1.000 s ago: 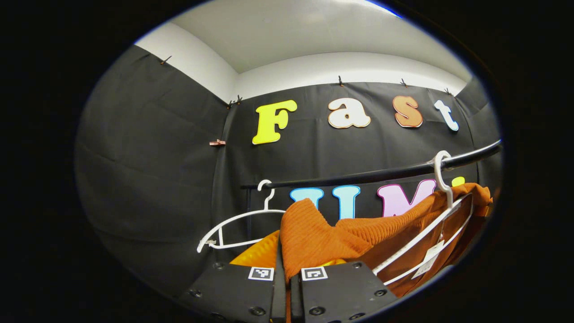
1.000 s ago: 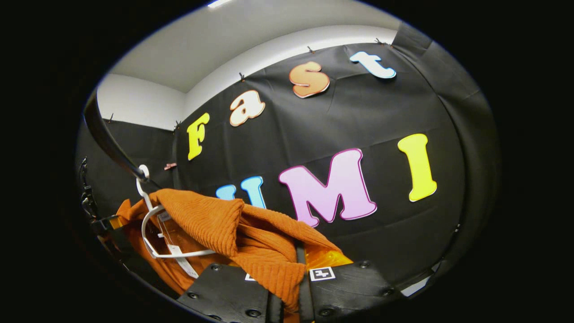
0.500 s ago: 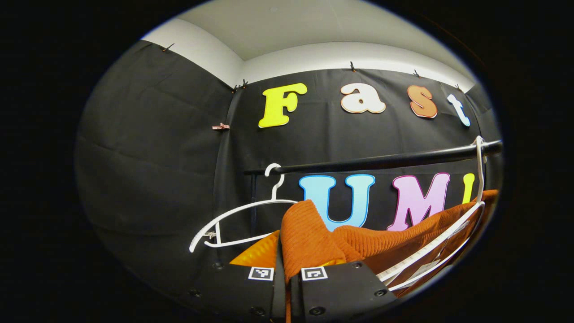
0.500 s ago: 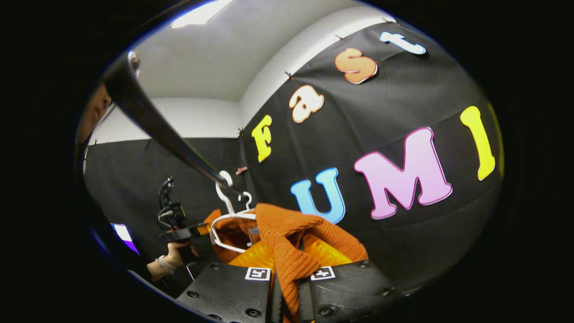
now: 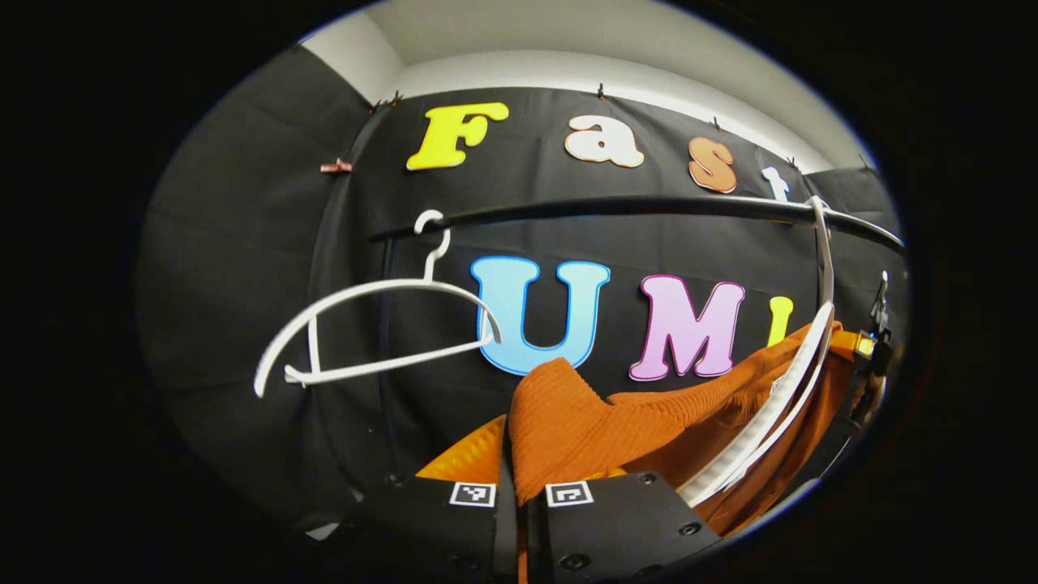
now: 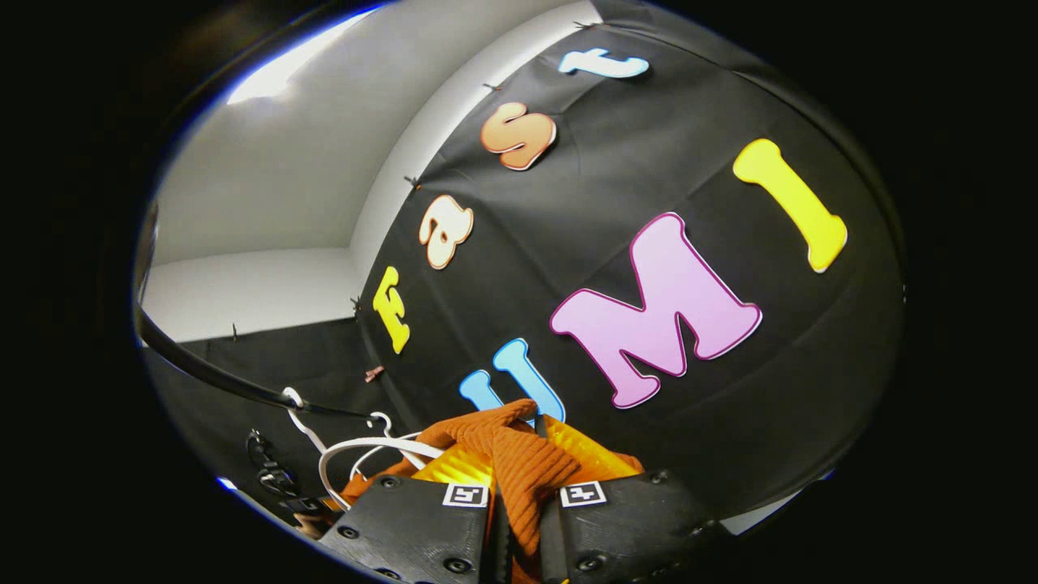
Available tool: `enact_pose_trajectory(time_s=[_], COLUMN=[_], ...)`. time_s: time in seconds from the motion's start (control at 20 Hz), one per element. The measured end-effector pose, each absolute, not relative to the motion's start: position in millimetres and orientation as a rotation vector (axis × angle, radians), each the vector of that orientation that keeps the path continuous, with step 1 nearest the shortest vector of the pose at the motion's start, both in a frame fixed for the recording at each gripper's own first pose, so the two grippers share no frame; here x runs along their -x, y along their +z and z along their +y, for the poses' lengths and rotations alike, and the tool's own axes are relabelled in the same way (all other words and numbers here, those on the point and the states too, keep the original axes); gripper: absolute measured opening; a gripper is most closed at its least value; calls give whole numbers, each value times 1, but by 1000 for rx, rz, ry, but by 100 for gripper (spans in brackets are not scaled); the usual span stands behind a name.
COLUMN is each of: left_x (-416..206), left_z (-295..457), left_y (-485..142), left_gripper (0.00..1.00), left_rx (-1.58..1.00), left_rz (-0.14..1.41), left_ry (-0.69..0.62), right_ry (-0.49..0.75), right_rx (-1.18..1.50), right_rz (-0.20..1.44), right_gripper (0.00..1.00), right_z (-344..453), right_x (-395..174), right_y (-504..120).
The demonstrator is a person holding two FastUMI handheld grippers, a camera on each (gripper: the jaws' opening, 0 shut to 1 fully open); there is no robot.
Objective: Grasp the clothes on the hanger with both hands and then place them into the laundry hamper below.
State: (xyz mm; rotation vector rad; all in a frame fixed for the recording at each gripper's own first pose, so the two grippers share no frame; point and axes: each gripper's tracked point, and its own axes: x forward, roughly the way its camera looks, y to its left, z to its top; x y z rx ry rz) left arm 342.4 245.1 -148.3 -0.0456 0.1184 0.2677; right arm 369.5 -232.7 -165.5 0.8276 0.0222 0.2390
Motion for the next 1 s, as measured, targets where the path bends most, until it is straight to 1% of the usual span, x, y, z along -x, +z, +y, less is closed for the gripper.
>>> enact_pose_trajectory(time_s=[0.1,0.15,0.2,0.35,0.6,0.7,0.95,1.0], left_x=[-336,-333,-326,-313,-285,-278,-267,-268], left_z=[252,256,259,255,241,223,178,170], left_y=[-168,-184,-200,-235,-271,-284,-301,-304], left_gripper=[8,8,8,8,8,8,5,7], left_rx=[103,116,130,148,200,247,369,378], left_rz=[142,178,226,295,365,397,430,440], left_ry=[274,286,304,361,429,417,406,394], right_ry=[223,218,210,179,169,193,312,326], right_rx=[-789,-758,-736,-661,-666,-687,-750,-762], right_rz=[75,113,152,252,393,466,623,644], right_gripper=[17,12,17,17,17,17,17,17], right_z=[-232,-229,-225,-220,-196,-174,-105,-95], right_x=[-371,-373,-373,-370,-345,-330,-290,-284], right_y=[-189,-202,-214,-250,-295,-311,-329,-331])
